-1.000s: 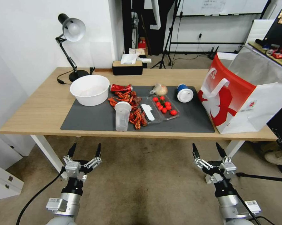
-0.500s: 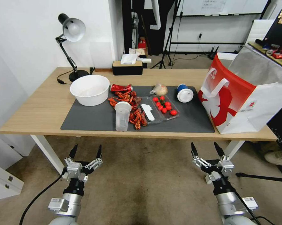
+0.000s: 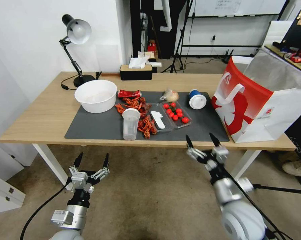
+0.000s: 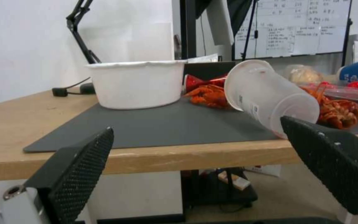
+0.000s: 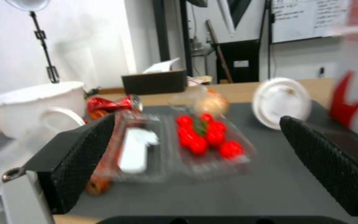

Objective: Pick up the trash from the table and place it into the takeout bag.

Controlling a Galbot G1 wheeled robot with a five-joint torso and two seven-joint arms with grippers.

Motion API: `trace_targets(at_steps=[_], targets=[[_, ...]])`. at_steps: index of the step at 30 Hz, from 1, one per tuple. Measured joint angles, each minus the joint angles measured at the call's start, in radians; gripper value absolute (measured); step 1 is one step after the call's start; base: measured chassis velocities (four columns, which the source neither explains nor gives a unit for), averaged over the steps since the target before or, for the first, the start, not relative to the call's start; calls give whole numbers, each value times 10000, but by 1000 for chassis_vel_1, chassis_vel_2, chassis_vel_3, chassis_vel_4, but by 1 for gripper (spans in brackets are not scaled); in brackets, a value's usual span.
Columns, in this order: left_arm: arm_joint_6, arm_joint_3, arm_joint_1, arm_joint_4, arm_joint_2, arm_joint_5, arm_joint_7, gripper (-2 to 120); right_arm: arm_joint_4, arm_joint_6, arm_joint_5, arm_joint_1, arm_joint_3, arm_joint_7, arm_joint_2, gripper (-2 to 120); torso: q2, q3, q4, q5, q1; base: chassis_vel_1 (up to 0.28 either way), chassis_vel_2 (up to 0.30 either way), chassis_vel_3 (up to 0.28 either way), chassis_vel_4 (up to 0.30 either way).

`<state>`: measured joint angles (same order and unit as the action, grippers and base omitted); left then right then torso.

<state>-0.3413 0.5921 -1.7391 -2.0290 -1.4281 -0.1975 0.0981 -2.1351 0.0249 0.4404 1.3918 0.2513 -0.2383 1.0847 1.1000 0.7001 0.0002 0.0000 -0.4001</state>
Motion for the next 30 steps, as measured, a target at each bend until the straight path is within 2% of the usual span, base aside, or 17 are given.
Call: trace_targets(at_steps=[7,14,17,19,20,22,27,30], targets=[[183,11,5,-110,-27,45,-37,100,451,-1373,957,-2098,-916,-873,-282,100,-1,1,-2,0,-1,0,0,0,0],[249,-9,27,-110,-46,52,-44,100,890,-2220,1842,-3593,-1485,-1719,-322,100,-1,0,3,1,-1,0,0,0,0],[269,-13,33,-96,-54,53,-47,100,1095,-2554,2320,-4138,-1757,-2102,-290,100,0,0,-3,-3,0,0,0,0,0],[309,-12,56,-63,-49,53,-48,100,1512,-3112,2888,-4966,-2185,-2778,-220,100,-1,0,0,0,0,0,0,0,0],[309,-12,56,-63,-49,53,-48,100,1512,-3112,2888,-4966,-2185,-2778,-220,100,-1,0,0,0,0,0,0,0,0],[400,7,120,-31,-6,40,-57,100,2081,-3752,3513,-5995,-2696,-3709,-109,100,0,0,-2,-1,0,0,0,0,0],[450,37,181,30,32,10,-67,100,2561,-4232,3985,-6942,-3151,-4626,22,100,-1,0,-2,-1,1,0,0,0,0],[463,42,208,76,36,-5,-70,100,2997,-4701,4682,-7794,-3458,-5720,245,100,-1,0,-1,-1,1,0,0,0,0]])
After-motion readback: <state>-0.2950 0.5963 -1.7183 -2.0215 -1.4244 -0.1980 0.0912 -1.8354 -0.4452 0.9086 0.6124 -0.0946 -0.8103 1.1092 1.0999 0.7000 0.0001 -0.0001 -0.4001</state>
